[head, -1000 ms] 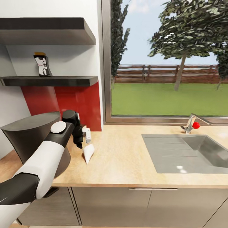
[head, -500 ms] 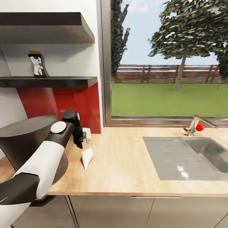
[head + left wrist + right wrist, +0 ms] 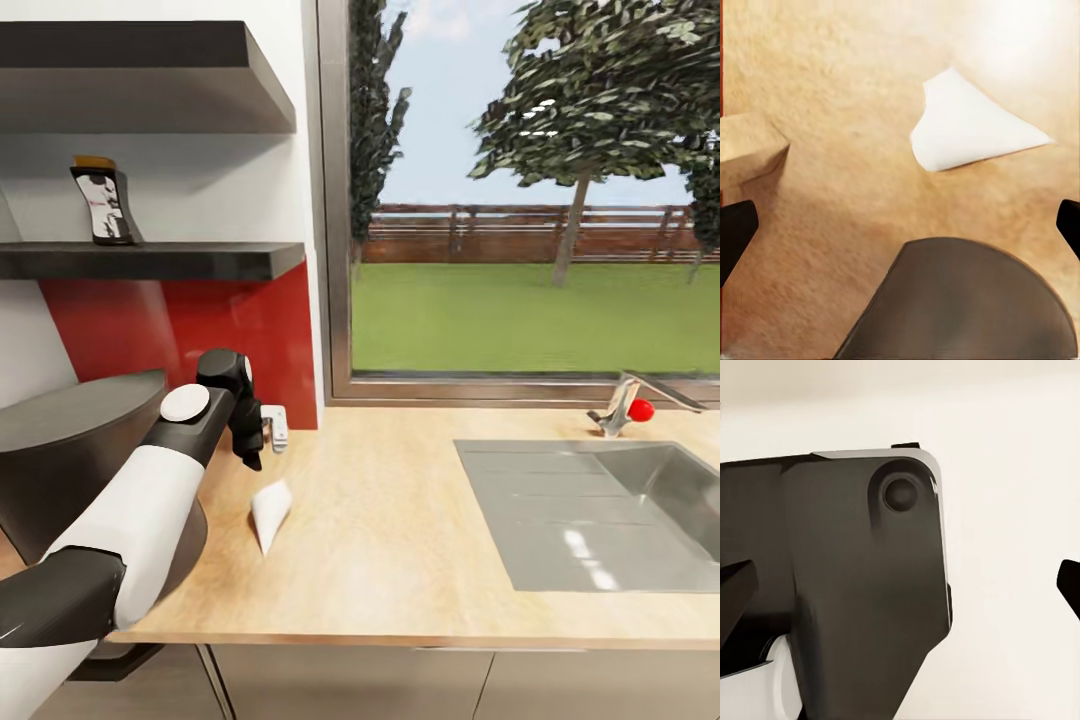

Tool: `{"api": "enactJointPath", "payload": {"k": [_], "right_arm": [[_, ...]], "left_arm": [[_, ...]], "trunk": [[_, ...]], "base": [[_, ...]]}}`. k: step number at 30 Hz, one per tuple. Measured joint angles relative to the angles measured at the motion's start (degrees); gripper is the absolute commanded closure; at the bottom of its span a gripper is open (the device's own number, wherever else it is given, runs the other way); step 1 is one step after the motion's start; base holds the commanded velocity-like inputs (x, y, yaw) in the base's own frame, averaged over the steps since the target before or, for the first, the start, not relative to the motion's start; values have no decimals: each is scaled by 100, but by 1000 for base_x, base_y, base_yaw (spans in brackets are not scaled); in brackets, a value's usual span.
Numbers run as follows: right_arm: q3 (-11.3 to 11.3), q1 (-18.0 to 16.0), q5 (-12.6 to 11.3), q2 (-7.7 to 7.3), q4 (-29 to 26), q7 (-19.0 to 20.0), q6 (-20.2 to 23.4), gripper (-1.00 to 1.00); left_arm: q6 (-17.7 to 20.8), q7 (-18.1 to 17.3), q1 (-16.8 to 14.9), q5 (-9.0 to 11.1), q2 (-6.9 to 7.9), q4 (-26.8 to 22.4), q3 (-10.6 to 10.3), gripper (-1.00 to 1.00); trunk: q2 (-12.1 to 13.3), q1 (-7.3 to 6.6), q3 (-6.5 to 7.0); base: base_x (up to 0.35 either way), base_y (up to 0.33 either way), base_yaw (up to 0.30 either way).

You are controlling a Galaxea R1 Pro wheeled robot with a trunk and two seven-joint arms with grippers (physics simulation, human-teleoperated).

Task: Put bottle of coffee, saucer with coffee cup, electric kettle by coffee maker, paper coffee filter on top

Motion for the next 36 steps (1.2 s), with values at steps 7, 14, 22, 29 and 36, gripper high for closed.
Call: {"api": "enactJointPath", "payload": {"k": [7, 14, 22, 29, 36], "right_arm": [[3, 0, 0, 0, 0, 0, 0, -100], [5, 0, 1, 0, 0, 0, 0, -100], [5, 0, 1, 0, 0, 0, 0, -100], [3, 0, 0, 0, 0, 0, 0, -100], [2, 0, 0, 0, 0, 0, 0, -100]], "left_arm": [[-5, 0, 0, 19, 3, 24, 8, -100], [8, 0, 5, 49, -11, 32, 8, -100], [11, 0, 5, 50, -27, 145, 7, -100], [11, 0, 9, 55, -28, 262, 9, -100], [11, 0, 9, 50, -26, 437, 10, -100]], "trunk": [[1, 2, 0], [0, 3, 0], [0, 1, 0], [1, 3, 0], [1, 3, 0]], "base": [[158, 0, 0], [14, 0, 0], [118, 0, 0], [91, 0, 0], [7, 0, 0]]}}
